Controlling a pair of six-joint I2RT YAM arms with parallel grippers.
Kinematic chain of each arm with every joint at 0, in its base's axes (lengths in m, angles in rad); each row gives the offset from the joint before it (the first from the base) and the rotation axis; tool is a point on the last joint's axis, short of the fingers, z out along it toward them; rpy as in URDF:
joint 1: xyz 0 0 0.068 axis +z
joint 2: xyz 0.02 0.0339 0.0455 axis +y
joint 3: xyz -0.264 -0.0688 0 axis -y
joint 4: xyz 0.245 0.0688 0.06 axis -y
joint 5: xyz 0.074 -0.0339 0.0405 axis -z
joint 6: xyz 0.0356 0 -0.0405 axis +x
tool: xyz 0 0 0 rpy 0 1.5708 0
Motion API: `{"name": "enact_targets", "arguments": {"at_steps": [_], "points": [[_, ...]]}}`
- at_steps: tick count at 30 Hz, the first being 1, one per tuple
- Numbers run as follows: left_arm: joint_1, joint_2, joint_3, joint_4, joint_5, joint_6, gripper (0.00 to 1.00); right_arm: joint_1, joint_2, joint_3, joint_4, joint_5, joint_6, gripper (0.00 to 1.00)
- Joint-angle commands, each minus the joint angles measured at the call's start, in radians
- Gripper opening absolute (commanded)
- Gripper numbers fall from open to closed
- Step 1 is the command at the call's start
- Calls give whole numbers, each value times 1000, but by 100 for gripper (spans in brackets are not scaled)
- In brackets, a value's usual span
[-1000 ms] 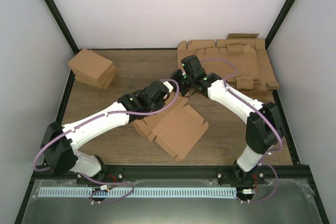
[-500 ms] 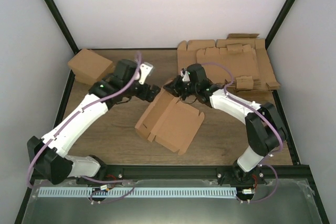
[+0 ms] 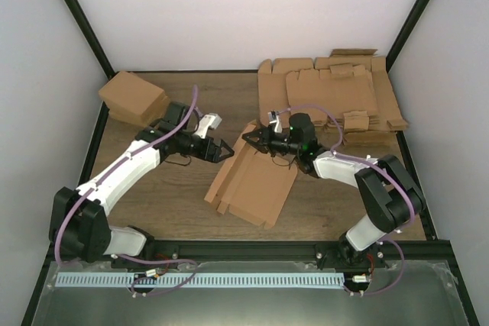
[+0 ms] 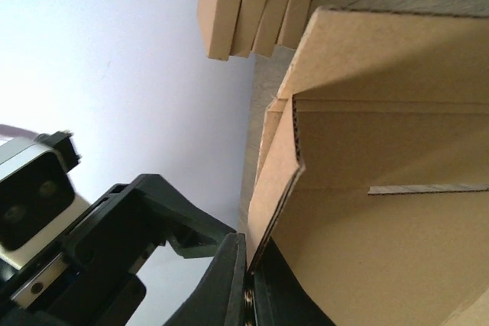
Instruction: Fold the paper box
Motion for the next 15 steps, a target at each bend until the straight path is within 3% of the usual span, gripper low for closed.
{"name": "enact_targets", "arguments": {"at_steps": [1, 15], "points": [[-4, 30, -25, 72, 114, -15, 78, -10, 10, -32, 194, -27, -44, 1], [-49, 105, -76, 137, 65, -65, 55, -47, 116, -113, 329, -87, -65, 1]]}}
